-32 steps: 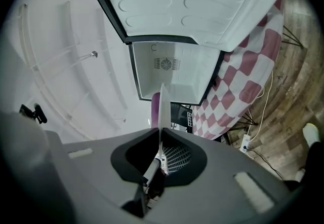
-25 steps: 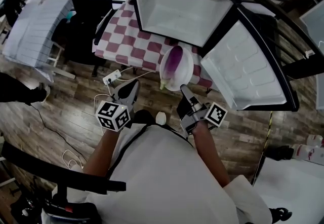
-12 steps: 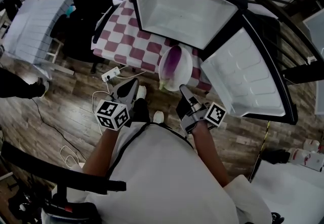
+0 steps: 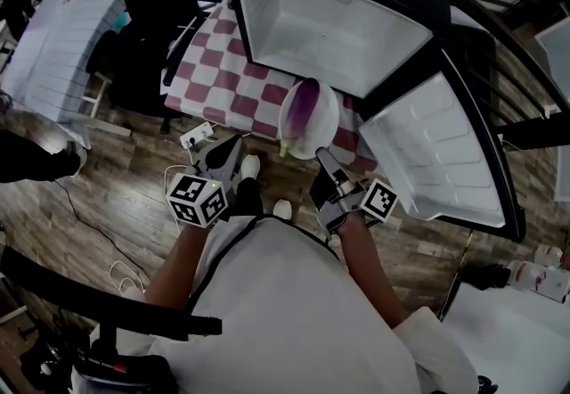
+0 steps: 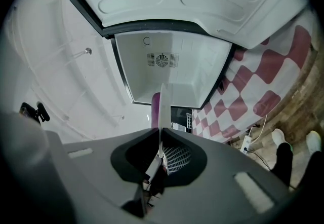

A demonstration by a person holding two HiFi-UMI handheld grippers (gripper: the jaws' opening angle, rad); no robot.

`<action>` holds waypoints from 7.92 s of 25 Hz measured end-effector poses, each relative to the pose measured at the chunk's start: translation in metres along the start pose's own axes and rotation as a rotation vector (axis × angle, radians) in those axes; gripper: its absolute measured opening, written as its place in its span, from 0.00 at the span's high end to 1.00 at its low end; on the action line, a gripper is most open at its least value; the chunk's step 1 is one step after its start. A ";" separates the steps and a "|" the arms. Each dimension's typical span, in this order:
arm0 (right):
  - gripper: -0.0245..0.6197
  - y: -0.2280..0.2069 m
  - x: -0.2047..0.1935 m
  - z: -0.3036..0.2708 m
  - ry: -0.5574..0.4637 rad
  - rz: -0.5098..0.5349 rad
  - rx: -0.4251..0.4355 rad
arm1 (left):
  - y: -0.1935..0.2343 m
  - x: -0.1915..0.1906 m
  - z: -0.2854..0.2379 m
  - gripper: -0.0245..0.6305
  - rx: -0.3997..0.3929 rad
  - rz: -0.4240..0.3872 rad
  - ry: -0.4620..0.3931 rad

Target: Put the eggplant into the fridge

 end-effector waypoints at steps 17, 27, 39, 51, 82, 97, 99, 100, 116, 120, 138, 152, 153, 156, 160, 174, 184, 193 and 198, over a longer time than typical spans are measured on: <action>0.92 0.015 0.035 -0.093 -0.073 -0.024 -0.005 | 0.086 0.053 -0.046 0.96 -0.097 -0.011 0.038; 0.91 0.031 0.040 -0.135 -0.170 -0.038 -0.007 | 0.140 0.089 -0.067 0.96 -0.184 -0.029 0.052; 0.91 0.031 0.051 -0.176 -0.254 -0.057 -0.038 | 0.197 0.113 -0.083 0.96 -0.241 -0.036 0.079; 0.91 0.027 0.079 -0.203 -0.238 -0.045 -0.067 | 0.224 0.117 -0.093 0.96 -0.207 0.006 0.078; 0.91 -0.045 0.149 -0.268 0.039 -0.003 -0.047 | 0.205 0.107 -0.093 0.96 0.065 0.054 0.001; 0.91 -0.076 0.157 -0.291 0.031 -0.026 -0.090 | 0.211 0.110 -0.081 0.96 0.110 0.053 -0.002; 0.91 -0.077 0.157 -0.293 0.033 -0.029 -0.092 | 0.211 0.110 -0.081 0.96 0.110 0.053 0.000; 0.91 -0.078 0.157 -0.294 0.034 -0.029 -0.094 | 0.211 0.110 -0.082 0.96 0.110 0.053 0.001; 0.91 -0.093 0.162 -0.309 0.015 -0.038 -0.150 | 0.216 0.111 -0.079 0.96 0.115 0.047 0.000; 0.91 -0.093 0.161 -0.310 0.005 -0.048 -0.176 | 0.214 0.111 -0.079 0.96 0.114 0.048 0.000; 0.92 -0.097 0.162 -0.313 0.001 0.032 -0.402 | 0.200 0.104 -0.077 0.96 0.084 0.047 0.008; 0.91 -0.097 0.164 -0.315 0.009 0.091 -0.496 | 0.199 0.101 -0.074 0.96 0.075 0.045 0.009; 0.89 -0.097 0.164 -0.316 0.012 0.099 -0.501 | 0.199 0.101 -0.074 0.96 0.074 0.046 0.009; 0.85 -0.096 0.165 -0.318 0.014 0.110 -0.504 | 0.200 0.101 -0.075 0.96 0.074 0.046 0.008; 0.71 -0.088 0.165 -0.320 0.023 0.173 -0.522 | 0.200 0.102 -0.074 0.96 0.073 0.047 0.004; 0.52 -0.077 0.164 -0.322 0.031 0.288 -0.554 | 0.203 0.106 -0.081 0.96 0.049 0.041 0.003; 0.64 -0.065 0.172 -0.292 -0.042 0.273 -0.491 | 0.194 0.110 -0.099 0.96 -0.013 0.020 0.018; 0.95 -0.047 0.165 -0.246 -0.079 0.353 -0.389 | 0.178 0.112 -0.129 0.96 -0.111 -0.011 0.046; 0.95 -0.028 0.154 -0.226 -0.084 0.405 -0.320 | 0.170 0.116 -0.138 0.96 -0.146 -0.024 0.053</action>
Point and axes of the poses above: the fingertips, and each gripper's own axes: z backward along the fingers, y to its left, x out of its top, the point moved 7 cm from there along z, backward along the fingers, and after that the axes turned 14 degrees about -x, right-handed, at the moved point
